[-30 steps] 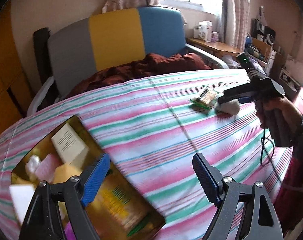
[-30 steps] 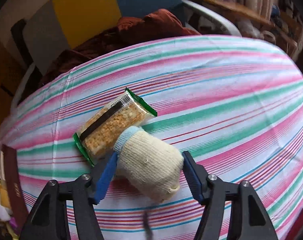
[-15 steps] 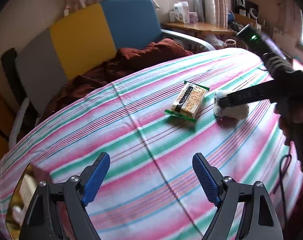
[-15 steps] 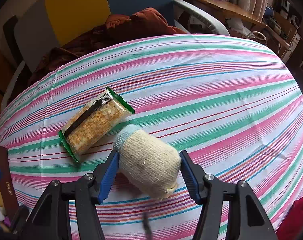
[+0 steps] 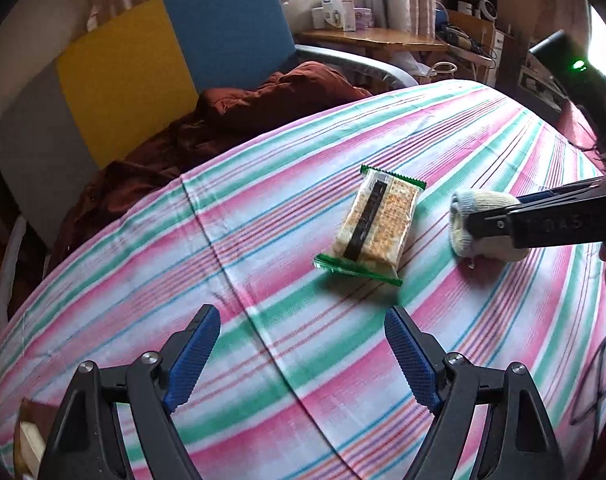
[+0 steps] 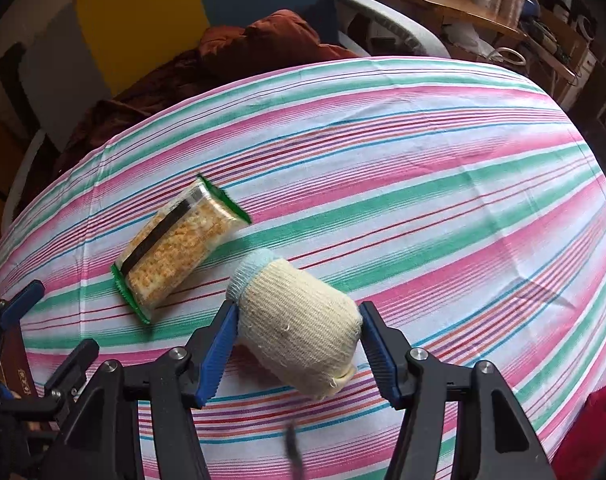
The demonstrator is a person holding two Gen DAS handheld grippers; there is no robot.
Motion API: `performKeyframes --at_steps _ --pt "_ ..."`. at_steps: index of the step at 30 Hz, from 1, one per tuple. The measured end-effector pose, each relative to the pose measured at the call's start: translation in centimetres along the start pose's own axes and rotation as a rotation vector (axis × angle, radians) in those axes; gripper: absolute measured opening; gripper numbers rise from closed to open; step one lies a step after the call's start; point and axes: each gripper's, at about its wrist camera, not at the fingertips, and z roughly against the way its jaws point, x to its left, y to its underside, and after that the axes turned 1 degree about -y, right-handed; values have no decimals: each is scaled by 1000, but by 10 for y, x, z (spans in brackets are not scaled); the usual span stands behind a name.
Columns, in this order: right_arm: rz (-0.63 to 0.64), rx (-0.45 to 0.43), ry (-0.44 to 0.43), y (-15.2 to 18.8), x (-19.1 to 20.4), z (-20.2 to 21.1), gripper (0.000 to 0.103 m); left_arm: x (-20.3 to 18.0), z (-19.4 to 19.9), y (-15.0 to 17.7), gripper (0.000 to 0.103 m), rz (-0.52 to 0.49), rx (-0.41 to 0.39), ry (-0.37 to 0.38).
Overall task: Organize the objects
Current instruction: 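Grasp the cream knit ball with the right gripper while the left gripper grasps the cracker snack packet, then carry the cracker snack packet and knit ball over the gold tray with both grippers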
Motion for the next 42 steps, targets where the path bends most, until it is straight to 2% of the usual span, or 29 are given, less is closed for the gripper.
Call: performKeyframes --at_steps 5,11,14,17,20,24,25,29,32,37,42 --pt "-31 0 15 0 -5 0 62 -3 -9 -16 85 -58 -28 30" --pt "-43 -1 19 2 -6 2 62 -23 -26 -36 85 -174 -53 86" --pt "-58 -1 16 2 -11 2 62 -34 -38 -41 85 -224 -44 103" --pt "-57 -1 16 5 -10 5 62 -38 -56 -49 80 -227 -8 120" --pt "-43 -3 27 6 -7 5 62 -40 -70 -58 75 -212 9 127" --pt "-27 5 24 5 -7 1 62 -36 -82 -69 48 -124 48 190" --pt "-19 7 26 5 -6 0 62 -37 -82 -68 46 -121 50 185" --pt "11 3 32 7 -1 -1 62 -35 -76 -60 46 -97 65 179" --pt "42 -12 43 6 1 -1 62 -27 -68 -49 46 -25 84 166" --pt "70 -31 49 5 4 -1 62 -18 -45 -20 46 79 88 95" --pt "132 -36 -32 5 17 -1 60 -14 -15 22 46 194 74 39"
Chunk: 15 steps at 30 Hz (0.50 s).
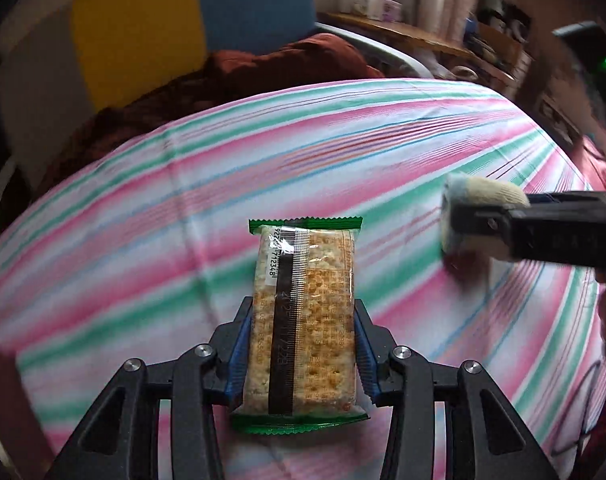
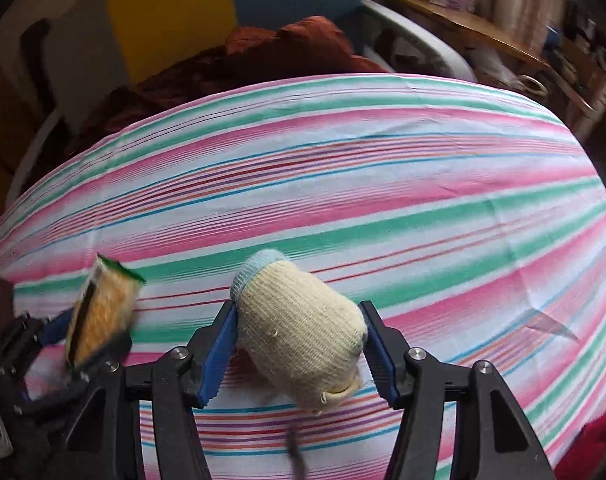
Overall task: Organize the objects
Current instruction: 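Carry the cracker snack packet and knit ball over the gold tray with both grippers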
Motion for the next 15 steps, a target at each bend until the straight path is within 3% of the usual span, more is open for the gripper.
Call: performKeyframes --at_steps 5,9,15 --pt "149 0 -107 10 37 5 59 5 21 36 46 80 -30 -23" --pt "250 2 -122 25 60 11 59 4 34 60 46 115 -70 -41" --pt "241 11 -141 24 55 5 59 0 37 73 46 102 -107 -68"
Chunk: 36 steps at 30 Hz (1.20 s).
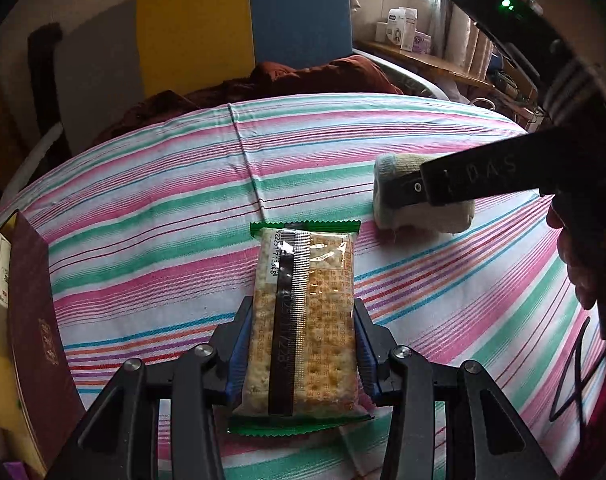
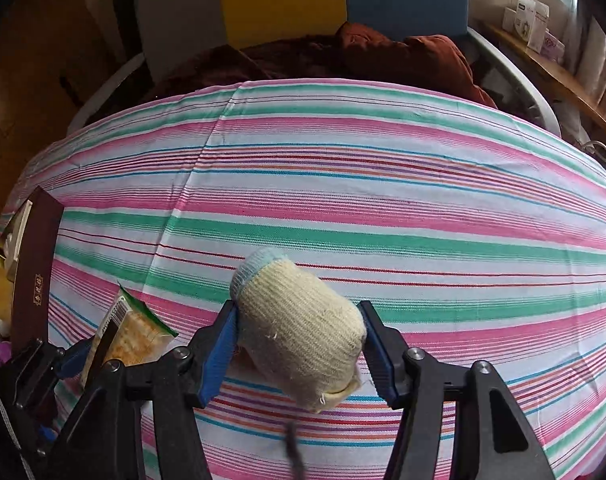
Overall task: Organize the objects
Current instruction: 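Carry the cracker snack packet and knit ball over the gold tray with both grippers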
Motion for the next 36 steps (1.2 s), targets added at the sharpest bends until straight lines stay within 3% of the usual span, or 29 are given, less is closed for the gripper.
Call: performKeyframes --at_steps 18,29,36 --pt "11 -6 12 -6 2 -6 59 -3 8 6 45 3 -8 -8" --pt "42 -14 14 -2 12 -6 59 13 85 3 46 -8 -146 -36" --pt "49 -6 7 3 21 -5 59 32 120 8 46 14 -191 -49"
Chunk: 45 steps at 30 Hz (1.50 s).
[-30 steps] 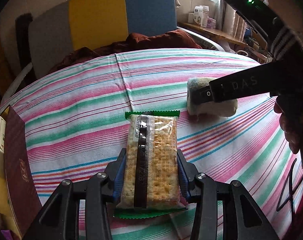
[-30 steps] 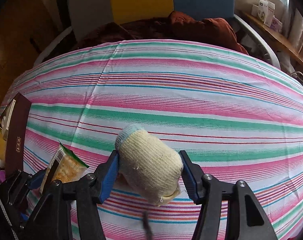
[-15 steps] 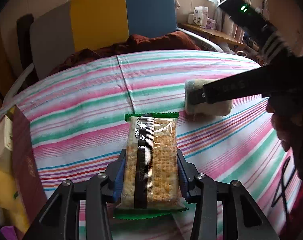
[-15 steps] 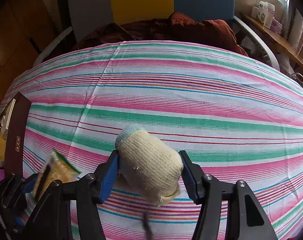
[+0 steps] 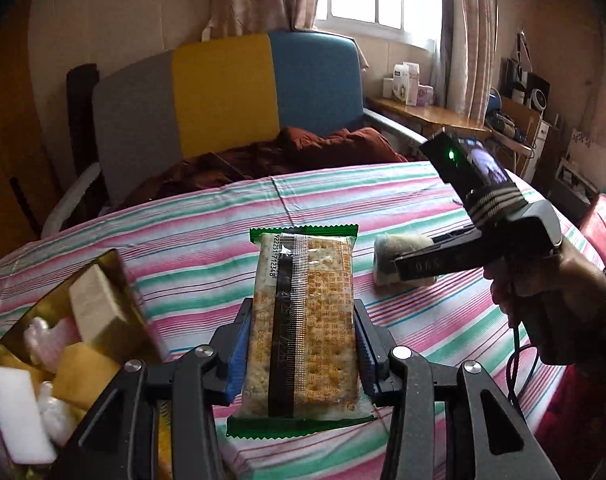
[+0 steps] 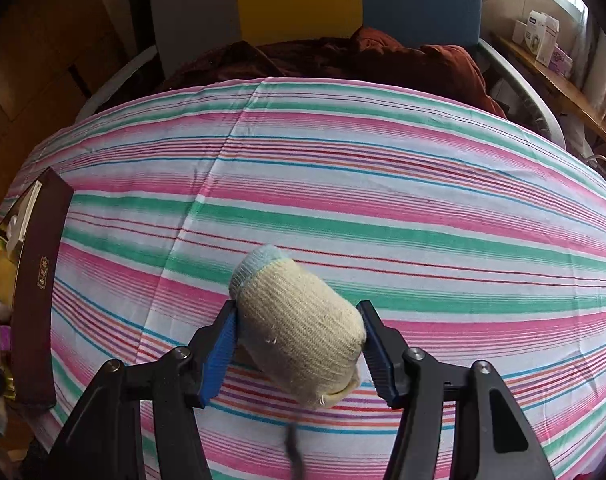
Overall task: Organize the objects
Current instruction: 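Carry the cracker snack packet and knit ball over the gold tray with both grippers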
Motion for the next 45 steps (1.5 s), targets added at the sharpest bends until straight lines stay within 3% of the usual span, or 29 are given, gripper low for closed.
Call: performKeyframes --at_steps 10,19,31,39,45 --pt "28 44 -5 6 32 3 59 45 31 13 46 80 -2 -25" --pt "78 -17 -148 15 99 33 58 109 55 40 46 212 -3 -105" --pt "243 -113 -337 32 228 80 58 194 92 93 46 410 2 -222" --pt "335 -61 -353 48 287 63 58 204 92 96 46 431 -7 -230" --pt "385 -33 -327 56 299 49 59 202 82 90 46 421 6 -230"
